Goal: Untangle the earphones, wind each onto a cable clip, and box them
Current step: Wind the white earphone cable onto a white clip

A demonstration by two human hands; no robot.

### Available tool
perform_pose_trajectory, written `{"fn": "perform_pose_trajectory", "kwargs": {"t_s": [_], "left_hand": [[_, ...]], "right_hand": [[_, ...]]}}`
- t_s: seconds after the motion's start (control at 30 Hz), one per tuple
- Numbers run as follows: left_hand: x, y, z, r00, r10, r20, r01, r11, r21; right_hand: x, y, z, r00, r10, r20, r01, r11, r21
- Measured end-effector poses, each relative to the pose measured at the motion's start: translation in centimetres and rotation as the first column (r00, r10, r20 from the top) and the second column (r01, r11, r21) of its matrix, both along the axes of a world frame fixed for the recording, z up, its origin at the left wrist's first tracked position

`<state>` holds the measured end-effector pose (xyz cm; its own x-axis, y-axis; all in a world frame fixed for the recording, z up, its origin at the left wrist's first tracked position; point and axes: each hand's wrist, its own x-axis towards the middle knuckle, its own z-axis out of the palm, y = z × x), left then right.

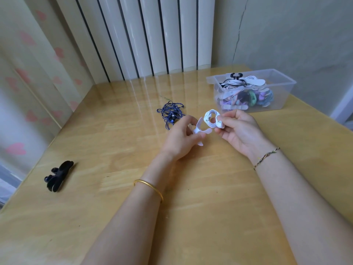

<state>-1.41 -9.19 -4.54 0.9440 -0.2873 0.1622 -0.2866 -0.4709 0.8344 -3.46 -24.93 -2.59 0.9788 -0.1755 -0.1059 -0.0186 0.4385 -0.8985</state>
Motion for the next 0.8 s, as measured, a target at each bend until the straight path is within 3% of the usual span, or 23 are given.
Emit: {"fn": "perform_pose_trajectory", "kwargs": {"t_s": [0.2, 0.43, 0.8], "left_hand": [[-0.3, 0.2, 0.9, 0.995, 0.009, -0.098, -0.026, 0.986, -0.165], [-0.2, 0.6, 1.4, 0.996, -0.032, -0.088, 0.020, 0.991, -0.135], [0.0, 1.2, 1.6, 0.994, -0.100, 0.039, 0.103, 0.991, -0.082]], "right_hand": [[-0.2, -0.4, 0.4, 0.995, 0.088, 0.052, -0.089, 0.996, 0.025], [-0.6, -0.4, 0.6, 0.979, 0.155, 0.136, -0.086, 0.906, -0.415], [-1.2, -0.5, 1.1, 0.971, 0.136, 0.198, 0.031, 0.744, -0.667]]}}
